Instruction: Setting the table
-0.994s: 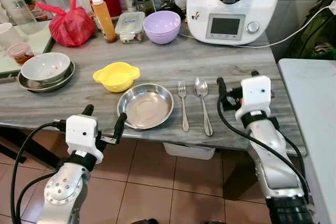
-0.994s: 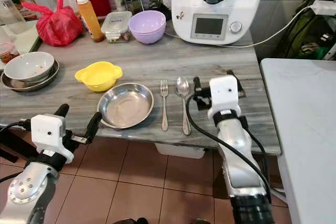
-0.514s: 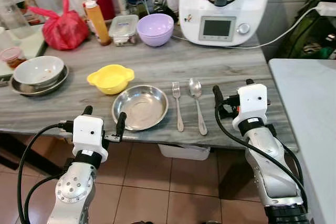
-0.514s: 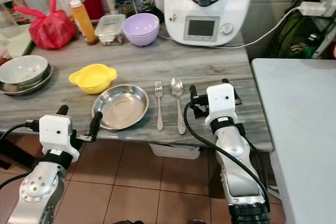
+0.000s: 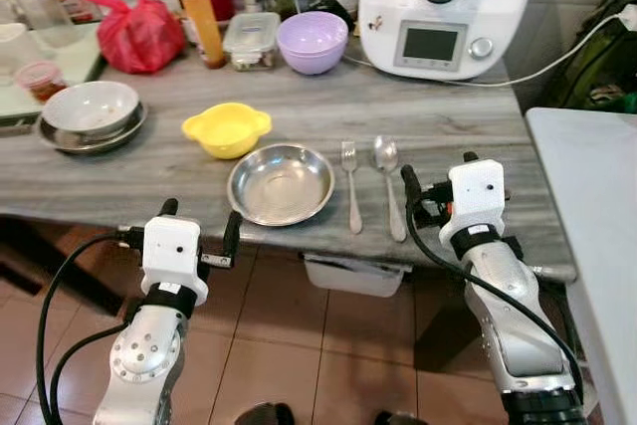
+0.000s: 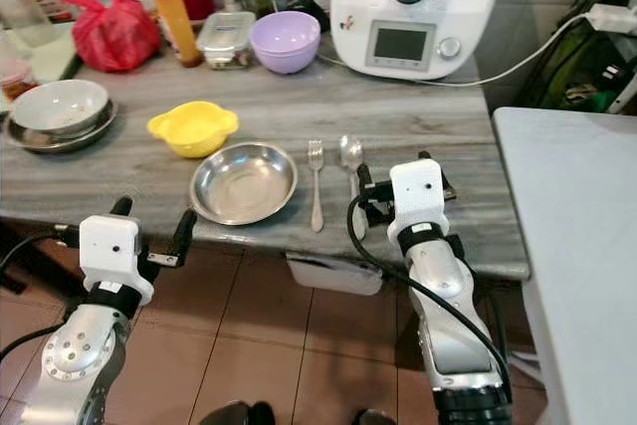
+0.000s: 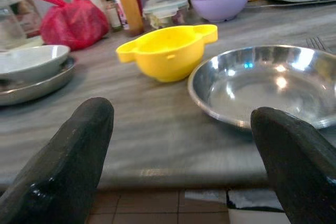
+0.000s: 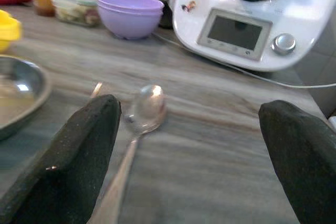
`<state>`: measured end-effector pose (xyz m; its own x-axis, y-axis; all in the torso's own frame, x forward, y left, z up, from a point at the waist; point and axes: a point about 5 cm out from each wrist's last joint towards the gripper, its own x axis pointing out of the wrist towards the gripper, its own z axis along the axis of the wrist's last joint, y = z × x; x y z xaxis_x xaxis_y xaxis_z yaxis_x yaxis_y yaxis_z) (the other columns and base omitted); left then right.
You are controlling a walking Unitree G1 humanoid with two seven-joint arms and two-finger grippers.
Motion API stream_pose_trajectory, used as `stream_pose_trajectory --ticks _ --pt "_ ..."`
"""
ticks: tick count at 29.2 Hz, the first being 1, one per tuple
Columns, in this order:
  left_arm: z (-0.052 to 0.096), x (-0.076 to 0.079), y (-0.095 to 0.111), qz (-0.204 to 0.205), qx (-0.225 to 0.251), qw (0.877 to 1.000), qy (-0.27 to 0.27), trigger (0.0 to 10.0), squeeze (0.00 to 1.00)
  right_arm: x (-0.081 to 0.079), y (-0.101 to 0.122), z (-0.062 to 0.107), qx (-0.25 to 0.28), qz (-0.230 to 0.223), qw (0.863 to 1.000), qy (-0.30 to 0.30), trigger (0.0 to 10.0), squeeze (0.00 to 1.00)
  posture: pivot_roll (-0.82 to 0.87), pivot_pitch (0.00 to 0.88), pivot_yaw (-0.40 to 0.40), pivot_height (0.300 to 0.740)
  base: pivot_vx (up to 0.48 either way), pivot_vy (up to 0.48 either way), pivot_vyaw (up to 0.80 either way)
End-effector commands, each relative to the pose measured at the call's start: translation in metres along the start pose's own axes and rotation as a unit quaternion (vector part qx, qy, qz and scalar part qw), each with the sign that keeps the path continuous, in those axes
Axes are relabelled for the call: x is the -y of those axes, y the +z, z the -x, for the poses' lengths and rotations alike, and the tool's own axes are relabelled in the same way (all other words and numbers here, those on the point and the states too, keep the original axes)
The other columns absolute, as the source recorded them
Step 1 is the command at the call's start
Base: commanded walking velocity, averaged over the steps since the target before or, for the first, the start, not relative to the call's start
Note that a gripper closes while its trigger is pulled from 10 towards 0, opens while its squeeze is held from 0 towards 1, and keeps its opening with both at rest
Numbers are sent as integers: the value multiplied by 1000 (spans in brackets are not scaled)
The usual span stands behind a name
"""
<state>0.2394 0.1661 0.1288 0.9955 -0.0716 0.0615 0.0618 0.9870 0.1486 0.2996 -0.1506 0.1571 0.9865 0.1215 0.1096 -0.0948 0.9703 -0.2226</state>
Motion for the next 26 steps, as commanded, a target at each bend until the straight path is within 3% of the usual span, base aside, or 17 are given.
stream_pose_trajectory --ticks 1,26 --pt "1 -2 -3 -4 -9 1000 1 10000 0 0 4 0 6 2 1000 -1 10000 0 -79 82 78 740 -289 0 0" --pt "-3 7 -5 8 -8 1000 -8 10000 0 1 3 -4 -6 10 1000 -3 10000 0 -99 77 72 740 -293 0 -17"
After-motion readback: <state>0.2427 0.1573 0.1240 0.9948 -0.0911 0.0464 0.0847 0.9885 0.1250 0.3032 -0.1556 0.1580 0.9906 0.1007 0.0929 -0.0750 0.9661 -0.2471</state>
